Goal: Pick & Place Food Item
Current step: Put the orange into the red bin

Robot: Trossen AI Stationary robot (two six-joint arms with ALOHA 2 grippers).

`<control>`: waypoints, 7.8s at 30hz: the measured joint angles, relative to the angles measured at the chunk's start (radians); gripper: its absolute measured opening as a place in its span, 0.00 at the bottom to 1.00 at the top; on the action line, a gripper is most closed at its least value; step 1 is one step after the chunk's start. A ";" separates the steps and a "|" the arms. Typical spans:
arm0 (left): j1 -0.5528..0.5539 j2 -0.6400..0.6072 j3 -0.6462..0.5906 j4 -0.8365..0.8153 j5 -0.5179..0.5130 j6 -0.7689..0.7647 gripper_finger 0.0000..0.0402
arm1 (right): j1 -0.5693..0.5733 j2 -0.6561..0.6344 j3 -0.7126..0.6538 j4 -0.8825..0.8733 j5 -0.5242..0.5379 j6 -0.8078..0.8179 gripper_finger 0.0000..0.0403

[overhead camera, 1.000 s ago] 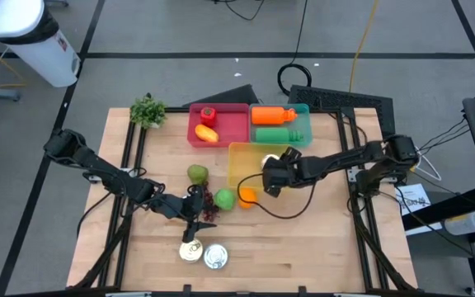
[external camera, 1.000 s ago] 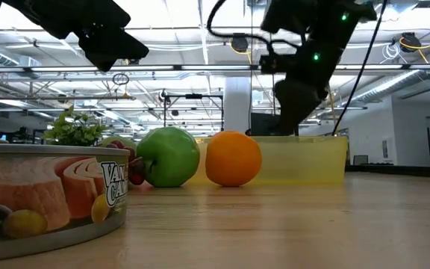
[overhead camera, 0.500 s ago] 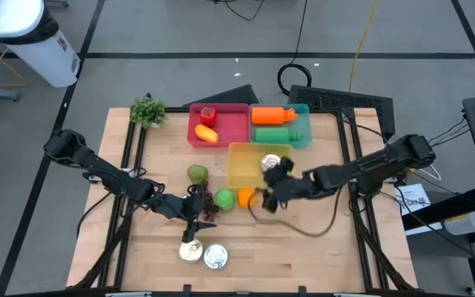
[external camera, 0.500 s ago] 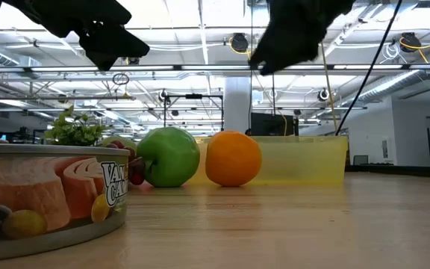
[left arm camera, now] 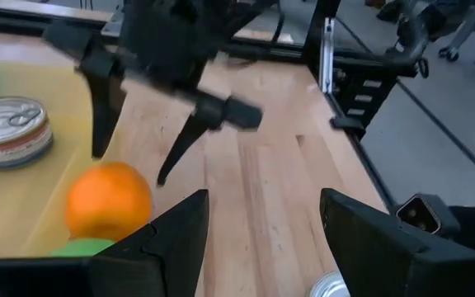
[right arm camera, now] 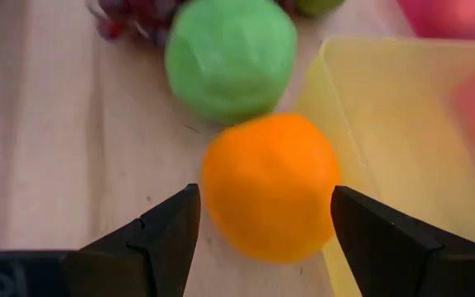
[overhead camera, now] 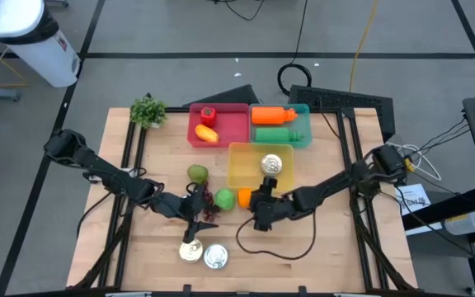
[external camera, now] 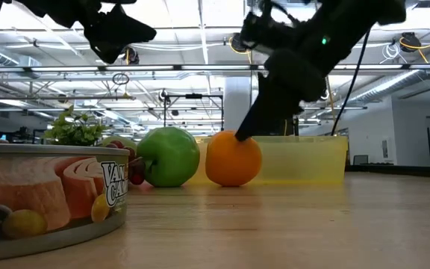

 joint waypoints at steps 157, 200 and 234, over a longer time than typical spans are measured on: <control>0.021 0.393 0.484 -0.663 0.019 0.160 0.62 | 0.159 -0.316 -0.073 0.186 -0.175 -0.053 0.77; 0.985 0.252 0.002 0.466 0.375 0.218 0.62 | 0.054 -0.577 -0.531 0.590 0.084 -0.120 0.77; 0.978 0.525 0.369 -0.192 0.069 -0.070 0.64 | -0.147 -0.577 -0.531 0.603 0.080 -0.346 0.77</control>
